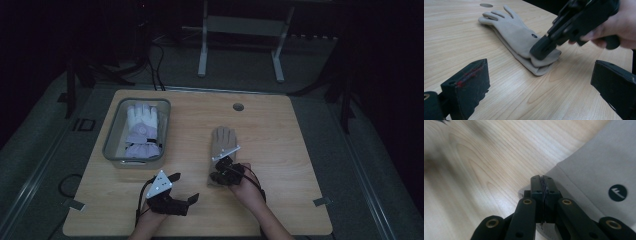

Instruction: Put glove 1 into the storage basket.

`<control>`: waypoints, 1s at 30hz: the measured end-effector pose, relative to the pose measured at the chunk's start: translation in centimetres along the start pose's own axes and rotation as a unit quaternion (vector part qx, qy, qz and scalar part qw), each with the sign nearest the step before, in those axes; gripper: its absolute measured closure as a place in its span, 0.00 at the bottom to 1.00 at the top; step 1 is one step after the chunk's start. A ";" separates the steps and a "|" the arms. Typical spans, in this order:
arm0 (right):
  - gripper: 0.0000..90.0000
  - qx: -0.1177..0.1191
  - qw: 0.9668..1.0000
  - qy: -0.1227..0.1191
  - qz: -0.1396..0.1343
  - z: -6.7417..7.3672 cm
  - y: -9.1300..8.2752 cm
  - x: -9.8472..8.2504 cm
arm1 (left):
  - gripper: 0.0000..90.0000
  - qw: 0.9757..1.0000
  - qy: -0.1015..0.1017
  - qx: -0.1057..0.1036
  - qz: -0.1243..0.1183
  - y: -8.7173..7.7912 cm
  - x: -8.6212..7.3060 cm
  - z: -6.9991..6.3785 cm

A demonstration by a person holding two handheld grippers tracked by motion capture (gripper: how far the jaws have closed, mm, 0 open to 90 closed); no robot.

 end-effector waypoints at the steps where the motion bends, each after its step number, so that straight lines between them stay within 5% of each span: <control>1: 0.98 0.001 1.000 -0.001 0.000 0.0 0.3 -0.1 | 0.03 1.000 -0.001 0.001 -0.001 0.0 0.0 0.0; 4: 0.93 0.004 1.000 0.004 -0.001 -0.1 0.9 -0.3 | 0.03 1.000 -0.006 0.003 0.000 0.0 0.0 0.2; 8: 0.73 0.015 1.000 0.000 -0.012 0.1 0.1 0.0 | 0.03 1.000 -0.021 0.005 -0.008 0.0 0.1 0.5; 13: 0.32 0.010 0.999 -0.005 -0.041 -0.7 -1.9 0.6 | 0.03 0.999 -0.036 0.007 -0.013 0.1 0.2 0.6; 16: 0.16 0.015 0.998 0.003 -0.064 -1.8 -3.2 0.8 | 0.03 0.999 -0.038 0.007 -0.012 0.1 0.2 0.5; 21: 0.24 0.019 0.995 0.022 -0.097 -5.1 -5.3 0.4 | 0.03 0.999 -0.040 0.010 -0.012 0.3 0.3 0.5; 24: 0.23 -0.011 0.993 0.015 -0.113 -7.0 -6.3 0.1 | 0.03 0.999 -0.040 0.015 -0.010 0.5 0.4 0.5; 26: 0.24 -0.013 0.993 0.033 -0.109 -7.9 -6.8 -0.1 | 0.03 0.999 -0.041 0.012 -0.005 0.6 0.5 0.6; 30: 0.12 -0.001 0.992 0.056 -0.111 -8.6 -7.5 0.1 | 0.03 0.999 -0.045 0.012 0.015 1.3 0.7 0.9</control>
Point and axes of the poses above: each handheld gripper's, and its own axes: y roughly forward along the jaws, x roughly out of its top, z roughly to its left, the point moved 10 cm from there along y, roughly forward along the jaws, and after that the axes turned 2 degrees about z, right-handed, at the moved point
